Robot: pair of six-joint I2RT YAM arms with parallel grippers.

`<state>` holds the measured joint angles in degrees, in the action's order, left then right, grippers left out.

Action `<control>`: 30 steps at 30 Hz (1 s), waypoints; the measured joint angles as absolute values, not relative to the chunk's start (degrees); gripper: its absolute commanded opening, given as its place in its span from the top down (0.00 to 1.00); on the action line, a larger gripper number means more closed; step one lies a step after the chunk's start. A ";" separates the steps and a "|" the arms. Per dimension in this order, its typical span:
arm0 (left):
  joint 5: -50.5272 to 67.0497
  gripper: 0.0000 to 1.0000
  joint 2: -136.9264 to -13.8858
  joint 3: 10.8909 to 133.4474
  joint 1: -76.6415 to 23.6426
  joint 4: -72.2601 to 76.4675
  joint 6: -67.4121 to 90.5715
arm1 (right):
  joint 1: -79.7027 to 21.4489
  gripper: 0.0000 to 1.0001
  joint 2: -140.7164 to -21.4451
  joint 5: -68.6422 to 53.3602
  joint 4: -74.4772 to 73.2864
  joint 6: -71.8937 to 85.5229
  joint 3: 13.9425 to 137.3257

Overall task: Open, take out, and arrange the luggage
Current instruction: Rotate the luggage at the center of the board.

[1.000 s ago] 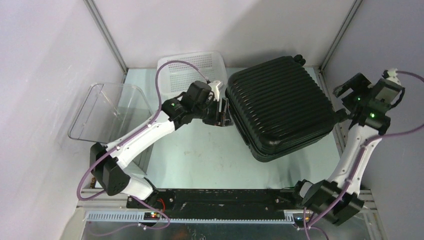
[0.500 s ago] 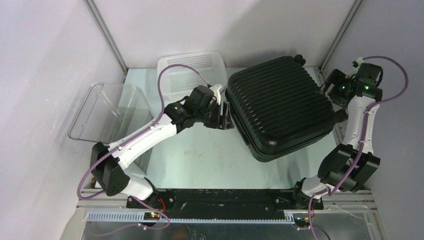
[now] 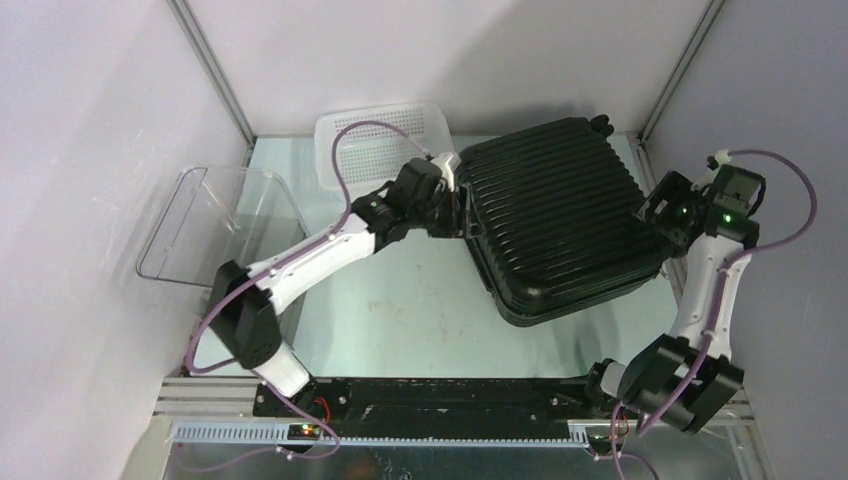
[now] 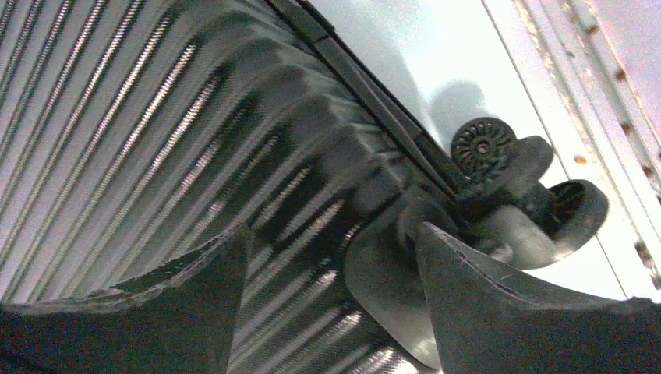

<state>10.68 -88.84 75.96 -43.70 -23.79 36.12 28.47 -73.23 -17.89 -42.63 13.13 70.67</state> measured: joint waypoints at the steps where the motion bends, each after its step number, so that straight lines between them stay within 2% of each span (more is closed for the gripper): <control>1: 10.85 0.35 -91.00 78.26 -43.70 -22.68 36.21 | 29.19 0.22 -71.55 -17.98 -43.00 13.10 69.45; 11: 10.55 0.37 -104.22 92.14 -42.57 -20.36 37.63 | 36.47 0.29 -64.36 -21.26 -44.51 15.14 64.42; 22: 10.72 0.37 -121.99 118.91 -37.54 -25.10 35.51 | 33.21 0.31 -60.84 -18.68 -41.25 23.46 59.77; 26: 10.68 0.36 -120.07 119.52 -35.97 -27.77 33.85 | 34.46 0.30 -60.36 -18.50 -41.63 26.87 59.75; 30: 10.57 0.35 -110.93 108.64 -35.18 -28.93 32.10 | 39.22 0.21 -60.25 -19.18 -46.09 30.92 62.41</control>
<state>10.57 -110.93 108.64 -35.18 -28.93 32.10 39.22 -60.25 -19.18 -46.09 30.92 62.41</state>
